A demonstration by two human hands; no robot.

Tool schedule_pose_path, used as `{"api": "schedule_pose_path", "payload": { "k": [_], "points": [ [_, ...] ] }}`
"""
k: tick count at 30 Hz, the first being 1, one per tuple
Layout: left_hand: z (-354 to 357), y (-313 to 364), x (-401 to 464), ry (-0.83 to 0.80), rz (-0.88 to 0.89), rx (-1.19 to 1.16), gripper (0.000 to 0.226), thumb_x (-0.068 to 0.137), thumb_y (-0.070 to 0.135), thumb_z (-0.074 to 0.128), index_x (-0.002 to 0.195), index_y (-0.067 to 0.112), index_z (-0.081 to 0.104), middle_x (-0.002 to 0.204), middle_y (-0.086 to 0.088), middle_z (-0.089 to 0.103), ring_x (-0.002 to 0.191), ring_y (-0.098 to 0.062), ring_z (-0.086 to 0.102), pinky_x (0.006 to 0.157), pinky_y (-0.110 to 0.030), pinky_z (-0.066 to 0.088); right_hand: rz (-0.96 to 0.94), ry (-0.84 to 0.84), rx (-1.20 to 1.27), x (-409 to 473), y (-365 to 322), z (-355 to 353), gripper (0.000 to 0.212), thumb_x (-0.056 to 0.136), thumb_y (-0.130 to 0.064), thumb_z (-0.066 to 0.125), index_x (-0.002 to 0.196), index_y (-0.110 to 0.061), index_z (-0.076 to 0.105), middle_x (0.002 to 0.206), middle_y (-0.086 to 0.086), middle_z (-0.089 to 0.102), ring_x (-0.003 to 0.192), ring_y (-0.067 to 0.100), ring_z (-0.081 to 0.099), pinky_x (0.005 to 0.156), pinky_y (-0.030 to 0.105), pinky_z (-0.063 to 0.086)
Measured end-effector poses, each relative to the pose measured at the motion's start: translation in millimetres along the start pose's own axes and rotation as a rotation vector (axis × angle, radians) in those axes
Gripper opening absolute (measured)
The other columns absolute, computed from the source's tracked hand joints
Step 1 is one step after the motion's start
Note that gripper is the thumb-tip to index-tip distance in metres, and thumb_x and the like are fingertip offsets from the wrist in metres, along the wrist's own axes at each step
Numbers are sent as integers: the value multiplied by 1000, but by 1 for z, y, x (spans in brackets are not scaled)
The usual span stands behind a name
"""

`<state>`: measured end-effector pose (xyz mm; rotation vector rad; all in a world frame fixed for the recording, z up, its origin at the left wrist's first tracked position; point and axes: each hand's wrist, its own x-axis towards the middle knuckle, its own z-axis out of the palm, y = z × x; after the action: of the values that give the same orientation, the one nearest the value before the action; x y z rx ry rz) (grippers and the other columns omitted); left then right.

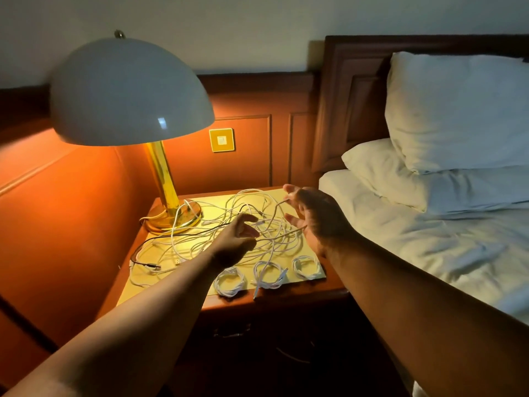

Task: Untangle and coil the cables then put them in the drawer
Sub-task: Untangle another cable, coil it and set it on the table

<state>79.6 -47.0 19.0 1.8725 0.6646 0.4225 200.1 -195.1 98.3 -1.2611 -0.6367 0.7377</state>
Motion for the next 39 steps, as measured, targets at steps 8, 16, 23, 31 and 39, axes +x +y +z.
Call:
{"api": "schedule_pose_path", "payload": {
  "k": [8,16,23,31,39],
  "points": [
    [22,4,20,-58,-67,-22,24,96,22,46,119,29,51,116,-10,63,115,-25,55,83,-27,40,153,27,536,16,-4,6,29,102,-38,47,101,-10,54,80,10,72,85,28,74,95,57,47],
    [27,4,42,4,-91,100,60,90,11,64,144,17,38,120,-6,60,104,-17,60,82,-24,47,281,173,572,19,10,6,39,85,-52,67,83,-15,57,57,0,41,53,11,40,79,47,57],
    [11,-1,56,246,110,424,58,86,33,71,136,23,45,135,-2,53,120,-15,49,95,-31,42,508,-11,11,21,14,6,24,92,-8,63,116,-2,61,119,20,50,80,20,54,57,26,53],
    [6,-14,53,334,75,545,43,90,30,68,129,23,51,137,-4,47,116,-22,51,91,-37,49,353,-263,-773,23,14,18,11,95,-27,63,94,-18,59,100,8,64,82,20,59,63,30,52],
    [-1,-14,65,504,-18,570,35,94,40,59,127,29,53,129,0,59,102,-23,59,77,-36,54,-261,-92,-873,26,34,24,16,102,-23,47,108,-17,61,92,-2,61,86,17,60,71,30,52]
  ]
}}
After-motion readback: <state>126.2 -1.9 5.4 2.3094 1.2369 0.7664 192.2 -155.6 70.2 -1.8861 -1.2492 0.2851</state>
